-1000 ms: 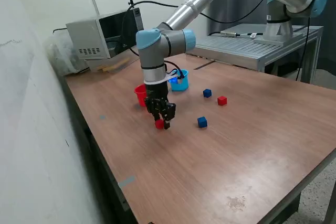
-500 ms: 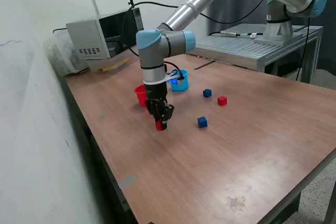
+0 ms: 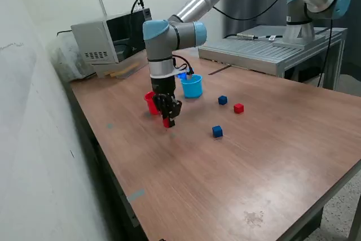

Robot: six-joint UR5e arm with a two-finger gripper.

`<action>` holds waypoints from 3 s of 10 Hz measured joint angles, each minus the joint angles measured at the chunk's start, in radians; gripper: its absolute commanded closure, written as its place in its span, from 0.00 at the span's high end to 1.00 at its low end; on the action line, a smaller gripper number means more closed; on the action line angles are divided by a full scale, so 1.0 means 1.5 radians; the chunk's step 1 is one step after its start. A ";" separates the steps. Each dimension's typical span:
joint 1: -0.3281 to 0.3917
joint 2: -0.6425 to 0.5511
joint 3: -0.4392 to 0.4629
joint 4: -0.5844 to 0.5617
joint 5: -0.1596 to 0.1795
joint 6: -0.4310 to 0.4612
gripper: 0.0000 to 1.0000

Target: Place red objects in the red bin, and blue objects in the blue bin.

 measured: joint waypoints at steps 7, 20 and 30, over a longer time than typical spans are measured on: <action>-0.088 -0.179 0.154 0.010 -0.033 -0.007 0.00; -0.114 -0.176 0.179 0.004 -0.039 -0.005 0.00; -0.117 -0.150 0.162 -0.009 -0.038 0.001 1.00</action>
